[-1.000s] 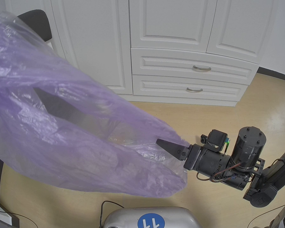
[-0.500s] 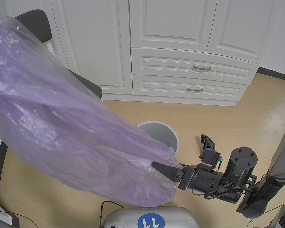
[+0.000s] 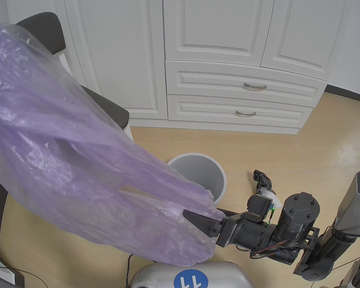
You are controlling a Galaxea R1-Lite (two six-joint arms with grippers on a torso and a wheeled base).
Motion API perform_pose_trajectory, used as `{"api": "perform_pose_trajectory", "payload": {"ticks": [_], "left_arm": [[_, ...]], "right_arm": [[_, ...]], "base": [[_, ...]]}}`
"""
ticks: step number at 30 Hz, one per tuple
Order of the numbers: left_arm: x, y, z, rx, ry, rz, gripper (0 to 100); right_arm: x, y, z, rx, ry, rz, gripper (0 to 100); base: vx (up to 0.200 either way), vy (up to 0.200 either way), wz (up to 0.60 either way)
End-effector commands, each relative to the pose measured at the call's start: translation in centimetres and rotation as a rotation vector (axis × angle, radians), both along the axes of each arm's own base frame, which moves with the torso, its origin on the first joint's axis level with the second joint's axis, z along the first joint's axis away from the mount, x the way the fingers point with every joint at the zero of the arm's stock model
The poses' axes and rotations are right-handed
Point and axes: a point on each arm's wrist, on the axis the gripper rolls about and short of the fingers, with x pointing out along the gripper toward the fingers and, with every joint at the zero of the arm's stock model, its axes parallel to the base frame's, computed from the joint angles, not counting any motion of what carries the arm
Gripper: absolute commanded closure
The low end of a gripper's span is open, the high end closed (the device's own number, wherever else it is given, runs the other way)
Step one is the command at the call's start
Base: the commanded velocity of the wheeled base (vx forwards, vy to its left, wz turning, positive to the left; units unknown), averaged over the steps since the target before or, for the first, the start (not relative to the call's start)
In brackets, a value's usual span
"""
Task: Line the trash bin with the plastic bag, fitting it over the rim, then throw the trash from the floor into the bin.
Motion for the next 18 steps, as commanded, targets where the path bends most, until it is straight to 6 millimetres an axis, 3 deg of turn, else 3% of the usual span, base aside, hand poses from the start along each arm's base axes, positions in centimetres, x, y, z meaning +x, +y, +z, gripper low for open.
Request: {"api": "perform_pose_trajectory", "payload": {"ticks": [1, 18], "left_arm": [[0.1, -0.1, -0.1, 0.004, 0.002, 0.000, 100], [0.1, -0.1, 0.0, 0.002, 0.000, 0.000, 100]], "right_arm": [[-0.1, 0.9, 0.6, 0.025, -0.039, -0.012, 0], [-0.4, 1.9, 0.5, 0.031, -0.045, -0.005, 0]], "base": [[0.000, 0.000, 0.00], [0.000, 0.000, 0.00]]}}
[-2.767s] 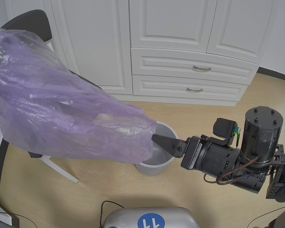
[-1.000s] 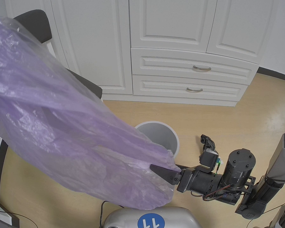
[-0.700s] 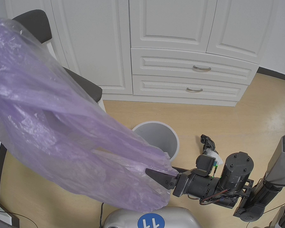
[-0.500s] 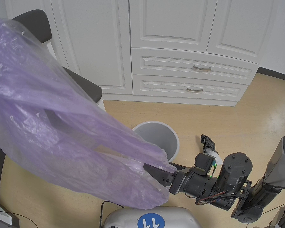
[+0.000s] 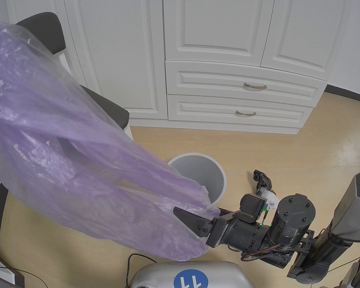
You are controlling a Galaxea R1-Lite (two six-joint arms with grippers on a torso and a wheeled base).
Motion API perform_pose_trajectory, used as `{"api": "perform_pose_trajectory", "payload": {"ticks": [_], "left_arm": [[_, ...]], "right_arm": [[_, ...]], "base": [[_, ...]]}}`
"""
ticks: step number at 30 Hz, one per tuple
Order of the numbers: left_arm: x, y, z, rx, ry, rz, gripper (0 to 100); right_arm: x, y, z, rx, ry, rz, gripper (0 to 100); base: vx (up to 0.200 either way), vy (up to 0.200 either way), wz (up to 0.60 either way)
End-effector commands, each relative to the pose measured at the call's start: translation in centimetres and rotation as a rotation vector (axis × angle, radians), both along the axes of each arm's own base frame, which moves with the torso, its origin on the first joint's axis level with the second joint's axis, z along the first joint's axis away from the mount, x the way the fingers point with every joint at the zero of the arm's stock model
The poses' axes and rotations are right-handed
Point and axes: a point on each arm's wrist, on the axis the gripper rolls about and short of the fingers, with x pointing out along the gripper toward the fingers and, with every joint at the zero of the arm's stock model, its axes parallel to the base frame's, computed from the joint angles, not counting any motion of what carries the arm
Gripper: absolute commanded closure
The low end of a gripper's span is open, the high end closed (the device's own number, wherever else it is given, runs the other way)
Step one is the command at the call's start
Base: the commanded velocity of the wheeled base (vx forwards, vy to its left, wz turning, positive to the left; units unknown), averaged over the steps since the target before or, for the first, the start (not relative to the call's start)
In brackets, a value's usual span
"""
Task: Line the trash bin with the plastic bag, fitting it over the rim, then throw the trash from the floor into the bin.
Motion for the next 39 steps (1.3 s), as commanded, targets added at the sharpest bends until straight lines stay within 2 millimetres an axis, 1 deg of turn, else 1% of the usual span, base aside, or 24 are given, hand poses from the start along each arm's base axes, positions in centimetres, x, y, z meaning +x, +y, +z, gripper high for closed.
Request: {"api": "perform_pose_trajectory", "payload": {"ticks": [1, 15, 16, 25, 31, 32, 33, 34, 35, 36, 37, 38, 39], "left_arm": [[0.0, 0.0, 0.0, 0.002, 0.001, 0.000, 100], [0.0, -0.1, -0.1, 0.003, 0.002, 0.000, 100], [0.0, -0.1, -0.1, 0.003, 0.002, 0.000, 100], [0.2, -0.3, -0.4, 0.022, 0.015, 0.002, 100], [1.0, -1.5, -1.9, 0.074, 0.085, -0.020, 100], [1.3, -2.0, -2.4, 0.087, 0.113, -0.032, 100], [1.3, -2.0, -2.4, 0.087, 0.113, -0.032, 100], [1.7, -2.5, -2.9, 0.105, 0.144, -0.034, 100], [1.8, -2.5, -3.0, 0.107, 0.147, -0.035, 100], [2.1, -2.9, -3.5, 0.121, 0.172, -0.037, 100], [2.2, -3.0, -3.5, 0.123, 0.176, -0.037, 100], [2.4, -3.2, -3.9, 0.136, 0.194, -0.035, 100], [2.5, -3.3, -4.0, 0.140, 0.198, -0.032, 100]], "right_arm": [[-0.1, 0.3, -0.1, 0.007, -0.003, 0.008, 0], [-0.2, 0.5, -0.4, -0.002, -0.002, 0.010, 0], [-0.2, 0.5, -0.4, -0.001, -0.003, 0.007, 100], [-0.2, 0.3, 0.1, 0.011, -0.015, 0.002, 100], [0.2, -0.5, 0.8, -0.020, -0.081, -0.031, 100], [0.6, -1.2, 1.7, -0.027, -0.127, -0.065, 100], [0.6, -1.2, 1.7, -0.027, -0.127, -0.065, 100], [0.9, -1.9, 2.6, -0.029, -0.174, -0.098, 100], [0.9, -1.9, 2.7, -0.028, -0.179, -0.102, 100], [1.1, -2.7, 4.0, -0.036, -0.221, -0.143, 100], [1.0, -2.9, 4.2, -0.042, -0.224, -0.149, 100], [1.2, -3.7, 5.0, -0.081, -0.235, -0.181, 100], [1.2, -3.8, 5.3, -0.089, -0.236, -0.188, 100]], "base": [[0.000, 0.000, 0.00], [0.000, 0.000, 0.00], [0.000, 0.000, 0.00], [0.000, 0.000, 0.00], [0.000, 0.000, 0.00], [0.000, 0.000, 0.00], [0.000, 0.000, 0.00], [0.000, 0.000, 0.00], [0.000, 0.000, 0.00], [0.000, 0.000, 0.00], [0.000, 0.000, 0.00], [0.000, 0.000, 0.00], [0.000, 0.000, 0.00]]}}
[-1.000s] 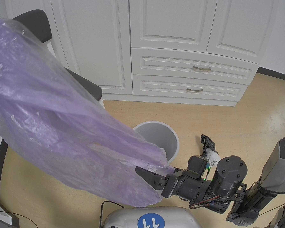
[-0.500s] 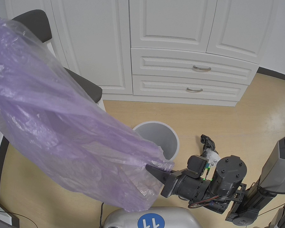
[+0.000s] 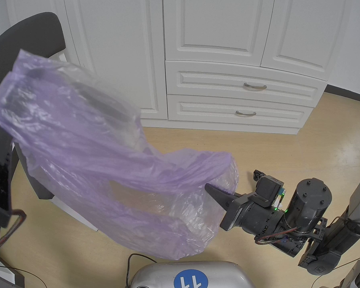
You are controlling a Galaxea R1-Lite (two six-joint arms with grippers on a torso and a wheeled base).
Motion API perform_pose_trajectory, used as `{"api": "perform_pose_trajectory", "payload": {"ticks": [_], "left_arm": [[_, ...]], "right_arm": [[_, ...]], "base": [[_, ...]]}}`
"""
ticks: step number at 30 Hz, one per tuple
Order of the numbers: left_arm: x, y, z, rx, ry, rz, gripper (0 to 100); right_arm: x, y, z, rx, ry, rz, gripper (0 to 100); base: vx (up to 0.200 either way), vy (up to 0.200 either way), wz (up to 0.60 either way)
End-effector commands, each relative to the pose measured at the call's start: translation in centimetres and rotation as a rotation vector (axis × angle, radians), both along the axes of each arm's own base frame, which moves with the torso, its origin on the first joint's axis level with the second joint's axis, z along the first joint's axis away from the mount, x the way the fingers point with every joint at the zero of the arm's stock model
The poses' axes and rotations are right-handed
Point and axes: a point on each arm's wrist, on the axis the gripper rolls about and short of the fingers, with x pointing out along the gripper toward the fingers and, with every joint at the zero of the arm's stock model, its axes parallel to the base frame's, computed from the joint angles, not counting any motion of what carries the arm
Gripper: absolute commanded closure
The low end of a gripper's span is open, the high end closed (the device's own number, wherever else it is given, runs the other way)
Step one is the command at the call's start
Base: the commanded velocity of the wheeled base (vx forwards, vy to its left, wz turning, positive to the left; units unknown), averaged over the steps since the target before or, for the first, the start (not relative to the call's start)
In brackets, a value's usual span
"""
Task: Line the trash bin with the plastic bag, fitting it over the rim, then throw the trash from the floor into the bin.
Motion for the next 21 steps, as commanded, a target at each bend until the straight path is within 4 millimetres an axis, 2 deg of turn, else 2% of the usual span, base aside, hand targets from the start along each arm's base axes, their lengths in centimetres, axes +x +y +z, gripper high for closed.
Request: {"api": "perform_pose_trajectory", "payload": {"ticks": [1, 2, 6, 10, 12, 13, 14, 17, 19, 21], "left_arm": [[1.3, -1.4, -2.1, 0.086, 0.088, 0.030, 100], [1.5, -1.4, -2.4, 0.096, 0.098, 0.042, 100], [3.9, -1.4, -4.7, 0.227, 0.215, 0.170, 100], [5.6, -1.0, -6.9, 0.369, 0.350, 0.248, 100], [6.5, -0.8, -8.7, 0.471, 0.437, 0.297, 100], [6.6, -0.8, -8.8, 0.477, 0.444, 0.301, 100], [7.4, -0.8, -10.0, 0.539, 0.500, 0.325, 100], [8.2, -1.0, -11.0, 0.573, 0.540, 0.336, 100], [9.2, -1.3, -12.5, 0.627, 0.591, 0.360, 100], [9.6, -1.5, -13.1, 0.648, 0.612, 0.363, 100]], "right_arm": [[0.1, -2.8, 4.4, -0.025, -0.067, -0.115, 100], [0.0, -3.0, 4.8, -0.029, -0.065, -0.125, 100], [-0.9, -5.8, 8.6, -0.072, -0.043, -0.205, 100], [-2.1, -8.2, 10.7, -0.126, -0.039, -0.259, 100], [-2.5, -9.0, 11.2, -0.148, -0.052, -0.282, 100], [-2.5, -9.1, 11.2, -0.150, -0.053, -0.282, 100], [-2.8, -9.4, 11.3, -0.170, -0.069, -0.296, 100], [-2.9, -9.6, 11.2, -0.202, -0.086, -0.321, 100], [-3.0, -9.5, 10.6, -0.255, -0.089, -0.345, 100], [-3.0, -9.4, 10.2, -0.281, -0.086, -0.348, 100]], "base": [[0.000, 0.000, 0.00], [0.000, 0.000, 0.00], [0.000, 0.000, 0.00], [0.000, 0.000, 0.00], [0.000, 0.000, 0.00], [0.000, 0.000, 0.00], [0.000, 0.000, 0.00], [0.000, 0.000, 0.00], [0.000, 0.000, 0.00], [0.000, 0.000, 0.00]]}}
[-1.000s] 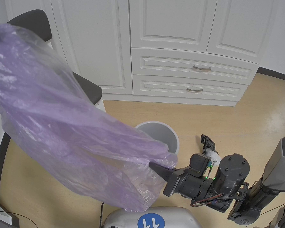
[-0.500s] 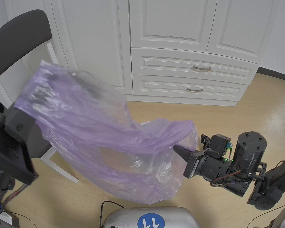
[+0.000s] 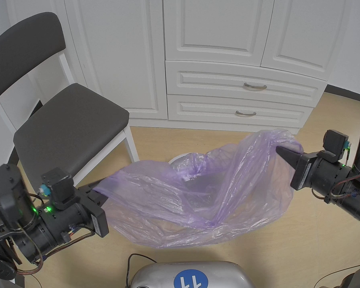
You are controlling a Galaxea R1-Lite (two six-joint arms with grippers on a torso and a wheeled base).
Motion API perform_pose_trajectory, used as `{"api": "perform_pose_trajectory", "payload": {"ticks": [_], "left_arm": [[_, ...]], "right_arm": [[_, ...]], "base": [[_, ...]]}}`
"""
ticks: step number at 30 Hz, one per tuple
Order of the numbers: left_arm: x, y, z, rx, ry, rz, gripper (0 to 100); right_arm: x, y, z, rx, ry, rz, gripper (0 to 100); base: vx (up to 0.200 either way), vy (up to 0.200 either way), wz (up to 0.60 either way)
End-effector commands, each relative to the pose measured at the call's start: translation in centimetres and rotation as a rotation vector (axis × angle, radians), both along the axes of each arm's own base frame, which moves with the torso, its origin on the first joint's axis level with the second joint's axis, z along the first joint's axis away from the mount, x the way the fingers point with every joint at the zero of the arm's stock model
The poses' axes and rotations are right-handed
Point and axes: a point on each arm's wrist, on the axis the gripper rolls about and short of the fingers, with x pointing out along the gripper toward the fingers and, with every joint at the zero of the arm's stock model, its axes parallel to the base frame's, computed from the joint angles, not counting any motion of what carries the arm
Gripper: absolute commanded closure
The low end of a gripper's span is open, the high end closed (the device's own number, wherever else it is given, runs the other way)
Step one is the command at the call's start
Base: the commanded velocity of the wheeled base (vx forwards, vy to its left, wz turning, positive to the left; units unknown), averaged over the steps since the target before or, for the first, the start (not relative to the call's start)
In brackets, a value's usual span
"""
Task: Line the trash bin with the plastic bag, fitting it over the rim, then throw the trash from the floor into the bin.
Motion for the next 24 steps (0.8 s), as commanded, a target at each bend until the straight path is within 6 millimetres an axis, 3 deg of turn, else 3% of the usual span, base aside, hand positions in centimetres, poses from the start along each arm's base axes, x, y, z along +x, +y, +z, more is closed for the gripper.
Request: {"api": "perform_pose_trajectory", "payload": {"ticks": [1, 9, 15, 24], "left_arm": [[2.5, -0.5, -3.7, 0.117, 0.138, 0.062, 100], [4.9, -1.0, -5.1, 0.087, 0.122, 0.106, 100], [7.2, 0.7, -5.3, 0.014, 0.012, 0.207, 100], [6.2, 3.6, -3.8, 0.067, -0.096, 0.197, 100]], "right_arm": [[-1.0, -1.1, 0.6, -0.046, -0.047, -0.040, 100], [-0.3, -0.9, -1.8, -0.169, 0.003, -0.063, 100], [-0.5, -1.8, -3.7, -0.343, 0.017, -0.098, 100], [-1.4, -2.8, -4.9, -0.502, 0.011, -0.132, 100]], "base": [[0.000, 0.000, 0.00], [0.000, 0.000, 0.00], [0.000, 0.000, 0.00], [0.000, 0.000, 0.00]]}}
